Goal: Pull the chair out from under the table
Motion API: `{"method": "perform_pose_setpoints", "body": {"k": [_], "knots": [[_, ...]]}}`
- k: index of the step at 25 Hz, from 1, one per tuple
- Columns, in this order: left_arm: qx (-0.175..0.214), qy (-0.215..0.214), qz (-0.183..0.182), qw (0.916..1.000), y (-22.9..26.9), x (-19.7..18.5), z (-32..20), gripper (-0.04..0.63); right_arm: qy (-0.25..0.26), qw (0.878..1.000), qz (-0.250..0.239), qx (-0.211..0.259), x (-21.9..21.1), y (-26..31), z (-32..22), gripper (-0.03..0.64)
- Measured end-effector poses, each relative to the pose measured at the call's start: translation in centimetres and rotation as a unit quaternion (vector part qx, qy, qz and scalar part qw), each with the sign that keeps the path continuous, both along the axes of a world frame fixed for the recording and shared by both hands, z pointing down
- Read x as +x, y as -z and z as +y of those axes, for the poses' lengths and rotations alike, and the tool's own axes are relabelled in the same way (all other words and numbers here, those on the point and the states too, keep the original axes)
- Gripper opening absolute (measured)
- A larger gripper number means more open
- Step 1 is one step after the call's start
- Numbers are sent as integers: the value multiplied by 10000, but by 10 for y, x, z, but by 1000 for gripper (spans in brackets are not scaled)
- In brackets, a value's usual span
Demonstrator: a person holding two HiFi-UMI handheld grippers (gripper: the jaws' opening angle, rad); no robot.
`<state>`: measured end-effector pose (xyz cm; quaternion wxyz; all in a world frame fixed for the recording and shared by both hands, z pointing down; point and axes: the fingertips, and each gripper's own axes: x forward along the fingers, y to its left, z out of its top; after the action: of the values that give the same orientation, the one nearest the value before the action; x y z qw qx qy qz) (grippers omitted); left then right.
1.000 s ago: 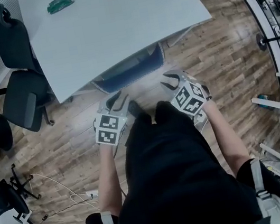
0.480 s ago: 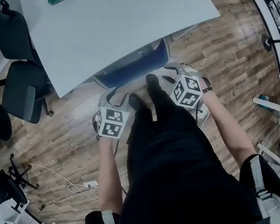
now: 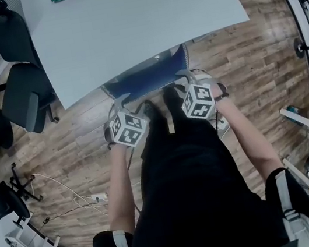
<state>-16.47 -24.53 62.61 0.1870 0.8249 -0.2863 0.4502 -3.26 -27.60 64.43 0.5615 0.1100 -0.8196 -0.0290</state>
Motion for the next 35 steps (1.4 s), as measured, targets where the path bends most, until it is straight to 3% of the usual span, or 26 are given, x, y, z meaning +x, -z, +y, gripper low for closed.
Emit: {"method": "perform_pose_setpoints", "body": {"k": [17,25,35], "knots": [[-290,-281,-637,9972,-43,0,-5,202,92,9998,160,53,4,-28,-14,141],[-66,2,-767,9970,-48,-4,-9,187,153,9997,58,178,5,-26,-14,135],[189,44,-879,9959,-52,-7,-11,172,52,9990,8,440,4,-29,-15,127]]}}
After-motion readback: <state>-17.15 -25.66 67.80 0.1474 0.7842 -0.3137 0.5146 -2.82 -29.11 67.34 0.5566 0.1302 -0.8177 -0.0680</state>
